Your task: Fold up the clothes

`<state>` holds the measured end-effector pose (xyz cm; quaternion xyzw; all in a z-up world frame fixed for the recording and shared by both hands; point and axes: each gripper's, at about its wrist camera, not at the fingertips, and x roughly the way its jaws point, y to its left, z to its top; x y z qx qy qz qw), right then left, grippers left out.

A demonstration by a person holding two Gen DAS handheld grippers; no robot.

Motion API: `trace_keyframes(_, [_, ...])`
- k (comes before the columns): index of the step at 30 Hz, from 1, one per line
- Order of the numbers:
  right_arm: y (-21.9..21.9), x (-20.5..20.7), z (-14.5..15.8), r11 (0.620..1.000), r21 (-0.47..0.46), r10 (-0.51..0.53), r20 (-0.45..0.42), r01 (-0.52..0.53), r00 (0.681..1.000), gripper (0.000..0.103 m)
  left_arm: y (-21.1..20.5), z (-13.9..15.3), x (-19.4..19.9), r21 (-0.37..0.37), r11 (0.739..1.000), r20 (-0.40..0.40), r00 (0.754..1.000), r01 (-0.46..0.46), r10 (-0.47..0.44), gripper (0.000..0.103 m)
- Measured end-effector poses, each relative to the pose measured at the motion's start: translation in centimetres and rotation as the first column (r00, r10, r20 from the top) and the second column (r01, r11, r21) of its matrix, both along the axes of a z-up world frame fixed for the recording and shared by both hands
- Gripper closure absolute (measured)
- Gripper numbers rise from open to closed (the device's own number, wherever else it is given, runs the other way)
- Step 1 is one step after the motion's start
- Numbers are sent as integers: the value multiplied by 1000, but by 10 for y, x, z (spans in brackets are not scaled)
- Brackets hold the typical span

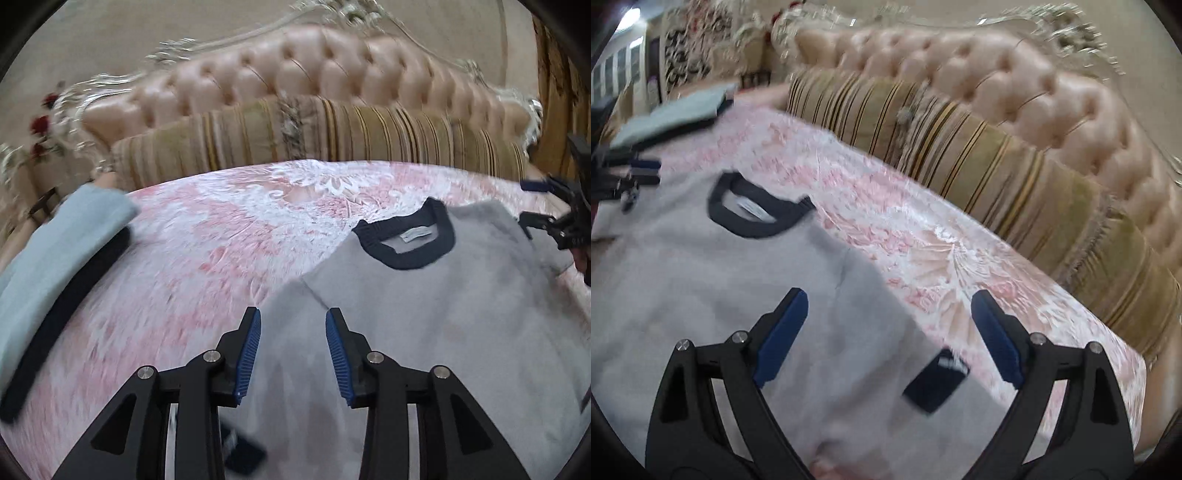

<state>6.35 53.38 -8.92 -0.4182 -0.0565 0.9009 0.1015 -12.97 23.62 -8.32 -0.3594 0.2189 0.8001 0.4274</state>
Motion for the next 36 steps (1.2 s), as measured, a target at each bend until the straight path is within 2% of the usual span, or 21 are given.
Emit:
trace_keyframes(3, [5,-19,-10,999,10,35,21,-35,999,12,26,-3,-9,-5,999,22,999,45,-45,65])
trace_keyframes(7, [6,-25,-15,1000,-3,8,22,-8,1000,12,58,-10,-15,4,996,62,994,90,-90,64])
trace_keyframes(9, [7,-28,-17,1000,-14,-4,24,4,1000,12,69,-19,-17,-16,994,109,989,105,-103,64])
trace_keyframes(11, [7,-30,-20,1000,-24,-16,27,17,1000,12,75,-26,-16,-39,993,106,989,111,-106,62])
trace_keyframes(13, [7,-33,-22,999,-34,-28,29,29,999,13,75,-25,-16,-31,993,110,988,111,-107,73])
trace_keyframes(14, [7,-34,-24,999,-39,-34,30,35,999,16,74,-25,-15,-32,994,103,989,108,-105,86])
trace_keyframes(16, [8,-36,-26,998,-49,-46,33,48,998,38,73,-24,-13,-36,994,89,991,103,-100,88])
trace_keyframes(18, [7,-38,-28,997,-57,-57,36,59,998,48,74,-24,-11,-40,994,72,993,102,-99,89])
trace_keyframes(19, [3,-38,-28,997,-42,-58,34,59,998,56,74,-24,-10,-42,994,62,993,99,-96,89])
trace_keyframes(22, [-9,-39,-29,998,3,-57,21,57,998,71,74,-23,-9,-42,995,48,995,91,-89,90])
trace_keyframes(25, [-18,-39,-31,998,45,-49,5,48,999,79,73,-23,-9,-47,995,35,995,90,-89,91])
trace_keyframes(36, [-18,-37,-32,997,53,-50,-2,50,999,81,76,-24,-10,-50,996,27,997,79,-78,92])
